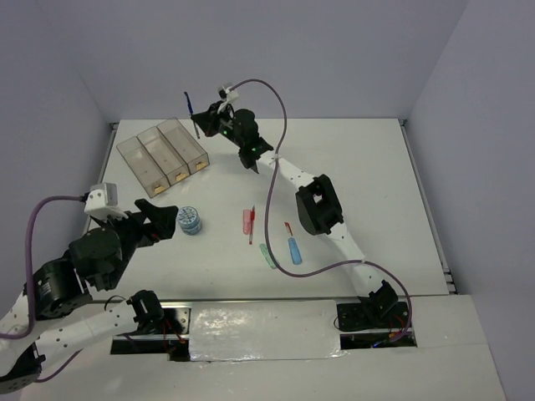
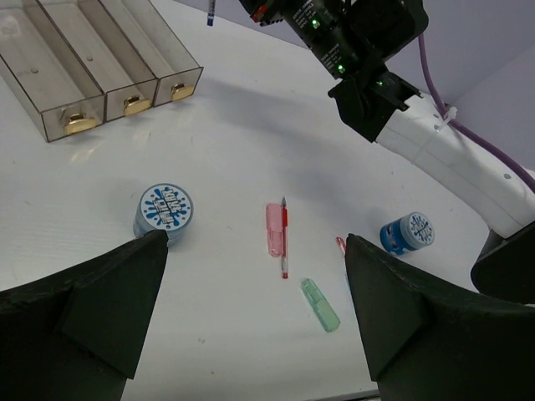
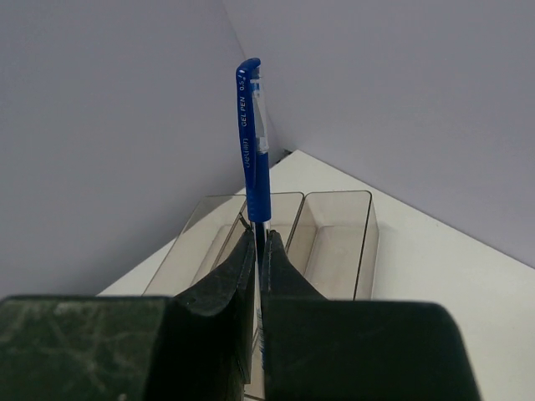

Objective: Sort the stationery into containers
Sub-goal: Place the pen in the storage box.

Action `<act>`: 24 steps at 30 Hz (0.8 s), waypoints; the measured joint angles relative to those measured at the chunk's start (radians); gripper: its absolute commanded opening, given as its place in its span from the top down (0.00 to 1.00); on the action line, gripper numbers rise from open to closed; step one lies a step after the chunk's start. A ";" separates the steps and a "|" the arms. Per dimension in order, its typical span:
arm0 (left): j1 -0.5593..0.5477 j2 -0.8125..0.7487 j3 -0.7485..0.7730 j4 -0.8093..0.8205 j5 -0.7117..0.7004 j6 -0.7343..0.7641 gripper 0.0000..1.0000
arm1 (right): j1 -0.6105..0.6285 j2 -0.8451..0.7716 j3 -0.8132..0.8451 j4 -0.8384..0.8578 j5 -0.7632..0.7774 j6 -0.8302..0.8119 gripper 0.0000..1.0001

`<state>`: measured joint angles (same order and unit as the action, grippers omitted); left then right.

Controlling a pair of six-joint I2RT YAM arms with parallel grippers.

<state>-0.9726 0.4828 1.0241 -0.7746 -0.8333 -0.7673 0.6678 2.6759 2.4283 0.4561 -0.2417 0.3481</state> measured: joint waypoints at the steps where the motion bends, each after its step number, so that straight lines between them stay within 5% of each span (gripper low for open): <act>1: 0.000 -0.017 -0.002 -0.005 0.000 -0.002 0.01 | -0.002 0.008 0.004 0.002 0.003 0.006 1.00; 24: 0.001 -0.111 -0.031 -0.005 0.054 0.006 0.01 | 0.011 0.130 0.083 0.007 0.053 0.079 0.96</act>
<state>-0.9718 0.3721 0.9928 -0.7795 -0.7795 -0.7609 0.6792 2.8059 2.5114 0.4633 -0.1883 0.4274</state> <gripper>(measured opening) 0.994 0.046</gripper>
